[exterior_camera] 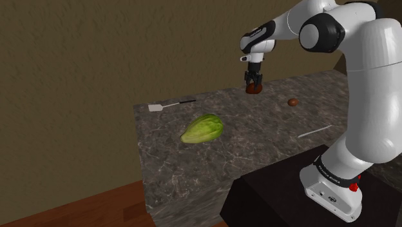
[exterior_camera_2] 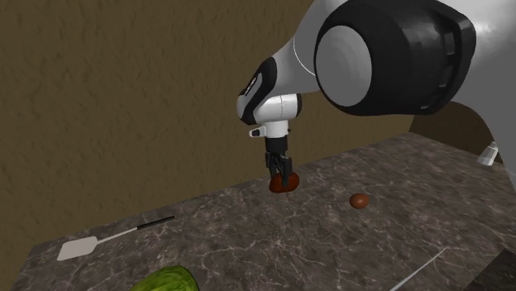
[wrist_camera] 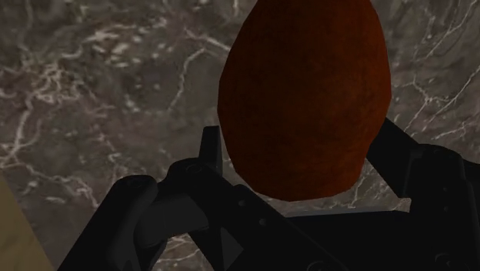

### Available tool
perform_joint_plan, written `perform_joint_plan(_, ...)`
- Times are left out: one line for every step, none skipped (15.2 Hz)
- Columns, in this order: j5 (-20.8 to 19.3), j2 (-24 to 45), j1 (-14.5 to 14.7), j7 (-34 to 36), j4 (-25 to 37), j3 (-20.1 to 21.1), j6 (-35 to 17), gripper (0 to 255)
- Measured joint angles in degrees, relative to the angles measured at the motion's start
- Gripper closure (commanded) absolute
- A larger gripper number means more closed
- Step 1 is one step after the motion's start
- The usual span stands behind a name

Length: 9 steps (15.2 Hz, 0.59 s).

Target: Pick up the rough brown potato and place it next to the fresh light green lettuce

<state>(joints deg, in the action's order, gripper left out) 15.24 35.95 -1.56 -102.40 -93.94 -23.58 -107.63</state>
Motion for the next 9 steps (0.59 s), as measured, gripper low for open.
perform_joint_plan(-0.16,-0.4,0.06,0.12,0.19,-0.1,0.56,255)
perform_joint_plan(-0.35,-0.92,0.13,0.16,0.16,-0.24,1.02,255)
perform_joint_plan(-0.51,-1.28,0.2,0.3,0.4,-0.33,1.6,255)
perform_joint_plan(-0.68,-1.75,0.28,0.4,0.45,-0.44,2.09,255)
perform_joint_plan(-0.88,-2.28,0.35,0.45,0.4,-0.57,2.54,255)
perform_joint_plan(-1.04,-2.6,0.33,0.49,0.77,-0.68,3.21,255)
perform_joint_plan(-1.21,-3.04,0.43,0.62,0.87,-0.77,3.71,255)
perform_joint_plan(-1.31,-3.26,0.49,0.82,1.34,-0.81,4.37,255)
perform_joint_plan(-1.48,-3.63,0.48,0.83,1.55,-0.92,4.94,255)
